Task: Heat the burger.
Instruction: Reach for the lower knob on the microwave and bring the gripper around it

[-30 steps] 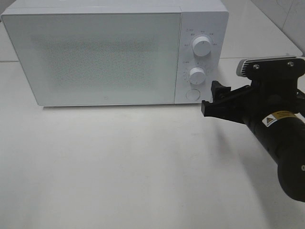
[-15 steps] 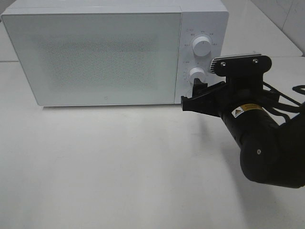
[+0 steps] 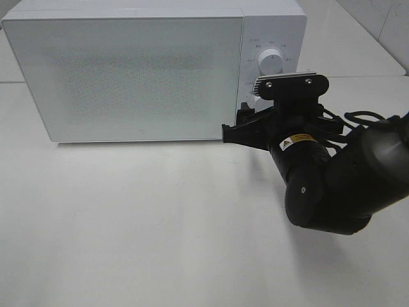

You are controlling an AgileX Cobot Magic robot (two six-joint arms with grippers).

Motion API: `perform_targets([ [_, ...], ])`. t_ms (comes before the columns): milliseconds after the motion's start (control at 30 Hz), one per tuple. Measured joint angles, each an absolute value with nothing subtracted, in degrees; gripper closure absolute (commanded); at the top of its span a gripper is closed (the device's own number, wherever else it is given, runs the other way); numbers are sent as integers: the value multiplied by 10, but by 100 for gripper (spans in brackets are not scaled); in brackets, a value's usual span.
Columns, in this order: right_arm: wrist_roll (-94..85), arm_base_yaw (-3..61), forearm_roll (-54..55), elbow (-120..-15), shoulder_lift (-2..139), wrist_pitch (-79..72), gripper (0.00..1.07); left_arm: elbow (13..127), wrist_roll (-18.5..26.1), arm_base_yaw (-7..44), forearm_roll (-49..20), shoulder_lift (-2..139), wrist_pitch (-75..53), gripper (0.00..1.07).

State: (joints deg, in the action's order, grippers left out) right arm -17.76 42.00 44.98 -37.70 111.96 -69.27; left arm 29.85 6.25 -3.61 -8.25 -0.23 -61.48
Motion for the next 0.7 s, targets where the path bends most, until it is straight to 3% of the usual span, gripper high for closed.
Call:
perform_targets([
  [700, -169, 396, 451, -449, 1182, -693, 32, 299, 62, -36, -83, -2, -615, 9],
])
